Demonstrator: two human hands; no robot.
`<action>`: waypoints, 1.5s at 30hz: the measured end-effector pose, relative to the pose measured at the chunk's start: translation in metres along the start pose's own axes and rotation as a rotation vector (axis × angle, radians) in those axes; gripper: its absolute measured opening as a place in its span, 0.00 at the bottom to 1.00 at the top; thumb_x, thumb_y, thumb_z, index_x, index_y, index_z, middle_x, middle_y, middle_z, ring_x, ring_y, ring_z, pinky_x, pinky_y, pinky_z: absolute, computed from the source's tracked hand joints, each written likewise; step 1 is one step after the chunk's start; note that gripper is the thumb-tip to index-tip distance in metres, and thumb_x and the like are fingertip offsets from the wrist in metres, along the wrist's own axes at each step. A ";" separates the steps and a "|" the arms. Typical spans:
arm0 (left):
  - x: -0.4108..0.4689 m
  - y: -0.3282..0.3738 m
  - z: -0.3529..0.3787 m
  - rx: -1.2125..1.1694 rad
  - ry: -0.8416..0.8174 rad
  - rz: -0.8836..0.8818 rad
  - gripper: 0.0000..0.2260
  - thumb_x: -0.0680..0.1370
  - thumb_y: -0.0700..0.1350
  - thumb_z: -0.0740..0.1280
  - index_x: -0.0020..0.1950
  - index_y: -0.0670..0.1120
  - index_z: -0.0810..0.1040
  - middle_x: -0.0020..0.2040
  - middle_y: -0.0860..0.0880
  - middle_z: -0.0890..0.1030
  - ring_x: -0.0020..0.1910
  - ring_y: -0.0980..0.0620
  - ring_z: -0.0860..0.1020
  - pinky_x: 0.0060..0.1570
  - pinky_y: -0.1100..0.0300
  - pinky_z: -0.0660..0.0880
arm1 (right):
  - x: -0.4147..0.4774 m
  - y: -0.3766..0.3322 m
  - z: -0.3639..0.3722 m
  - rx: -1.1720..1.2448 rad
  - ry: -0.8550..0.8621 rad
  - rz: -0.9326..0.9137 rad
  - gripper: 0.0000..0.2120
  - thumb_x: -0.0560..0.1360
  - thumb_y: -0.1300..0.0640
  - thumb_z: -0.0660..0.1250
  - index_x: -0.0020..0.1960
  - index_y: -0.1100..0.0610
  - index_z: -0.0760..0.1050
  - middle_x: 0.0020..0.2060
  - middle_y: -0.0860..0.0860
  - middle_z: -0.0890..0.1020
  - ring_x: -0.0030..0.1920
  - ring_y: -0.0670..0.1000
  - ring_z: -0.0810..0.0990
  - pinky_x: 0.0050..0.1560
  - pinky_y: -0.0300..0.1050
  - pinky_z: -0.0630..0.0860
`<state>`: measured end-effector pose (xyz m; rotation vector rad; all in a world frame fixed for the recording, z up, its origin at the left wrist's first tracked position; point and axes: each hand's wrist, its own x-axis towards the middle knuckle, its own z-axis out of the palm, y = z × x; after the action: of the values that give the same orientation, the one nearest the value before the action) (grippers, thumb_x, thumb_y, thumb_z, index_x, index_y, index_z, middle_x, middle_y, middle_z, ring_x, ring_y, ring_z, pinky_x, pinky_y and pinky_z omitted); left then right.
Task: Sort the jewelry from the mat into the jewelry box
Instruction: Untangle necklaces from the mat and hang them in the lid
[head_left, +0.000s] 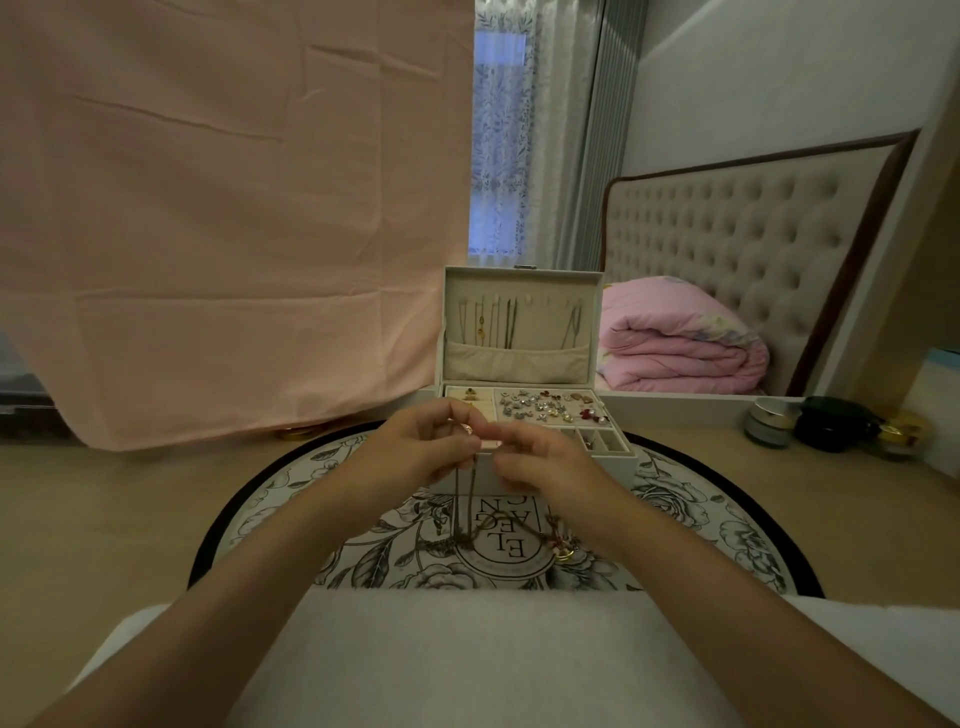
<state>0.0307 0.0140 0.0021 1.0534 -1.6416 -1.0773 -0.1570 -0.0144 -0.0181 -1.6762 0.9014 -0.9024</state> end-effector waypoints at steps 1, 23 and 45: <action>0.000 0.001 0.000 -0.028 -0.015 -0.002 0.05 0.80 0.37 0.66 0.54 0.43 0.79 0.34 0.50 0.76 0.32 0.56 0.70 0.33 0.64 0.66 | -0.001 0.000 0.000 -0.070 -0.035 -0.002 0.12 0.79 0.62 0.68 0.59 0.51 0.81 0.48 0.49 0.83 0.50 0.46 0.81 0.56 0.40 0.76; 0.002 -0.018 -0.021 -0.396 0.087 -0.148 0.13 0.83 0.42 0.57 0.41 0.44 0.76 0.27 0.52 0.59 0.28 0.53 0.60 0.27 0.61 0.70 | 0.002 0.012 -0.021 -0.480 0.204 0.024 0.03 0.76 0.55 0.73 0.43 0.49 0.83 0.32 0.42 0.79 0.32 0.38 0.76 0.41 0.40 0.75; 0.011 -0.038 -0.036 0.574 0.452 -0.278 0.09 0.82 0.46 0.60 0.45 0.47 0.75 0.38 0.48 0.77 0.34 0.50 0.74 0.31 0.60 0.66 | 0.005 0.006 0.003 -0.258 0.023 0.083 0.10 0.79 0.65 0.63 0.54 0.50 0.72 0.46 0.57 0.79 0.44 0.52 0.79 0.49 0.51 0.80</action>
<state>0.0690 -0.0133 -0.0227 1.7928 -1.4787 -0.4672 -0.1526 -0.0187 -0.0235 -1.8337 1.1341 -0.7759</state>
